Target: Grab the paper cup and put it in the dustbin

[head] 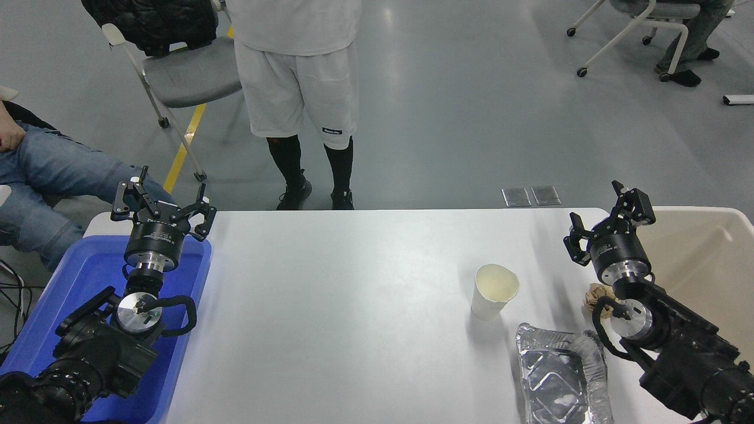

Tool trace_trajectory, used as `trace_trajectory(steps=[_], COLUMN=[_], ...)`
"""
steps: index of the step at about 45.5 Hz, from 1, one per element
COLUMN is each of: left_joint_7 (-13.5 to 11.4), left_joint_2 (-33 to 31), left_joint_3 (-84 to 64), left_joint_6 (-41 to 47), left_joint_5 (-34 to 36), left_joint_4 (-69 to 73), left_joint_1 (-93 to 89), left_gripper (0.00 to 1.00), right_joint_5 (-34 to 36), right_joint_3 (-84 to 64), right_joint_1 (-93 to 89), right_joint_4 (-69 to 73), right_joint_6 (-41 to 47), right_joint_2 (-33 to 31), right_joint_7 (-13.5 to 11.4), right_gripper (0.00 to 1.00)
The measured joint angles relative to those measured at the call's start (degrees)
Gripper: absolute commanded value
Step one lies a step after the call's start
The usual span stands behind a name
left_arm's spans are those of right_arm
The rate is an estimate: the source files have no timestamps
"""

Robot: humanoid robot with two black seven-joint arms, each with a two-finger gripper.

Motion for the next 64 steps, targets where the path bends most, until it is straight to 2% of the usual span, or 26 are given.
trace_trajectory(steps=[26,34,41,64], left_joint_7=[-0.05,-0.05,-0.05,-0.04], left_joint_2=[0.03,0.02,0.01,-0.03], left_joint_3=[0.00,0.00,0.00,0.00], left_joint_6=[0.08,0.09,0.09,0.09], left_joint_5=[-0.01,0.00,-0.01,0.00], left_joint_4=[-0.01,-0.01,0.00,0.01], left_joint_1=[0.00,0.00,0.00,0.00], left_gripper=[0.99,0.99,0.99,0.99], right_joint_5=[0.32,3.06,5.45,6.82], right_joint_3=[-1.74,-7.12,-16.93,-66.80], right_joint_1=[0.15,1.71,4.44,26.11], right_joint_4=[1.04,1.23,1.69,6.06], right_joint_6=[0.00,0.15,0.54,0.91], right_joint_2=[-2.84,-5.15,-8.42,-20.65], right_joint_7=[-0.01,-0.07,-0.09,-0.06], right_gripper=[1.00,1.00,1.00,1.00])
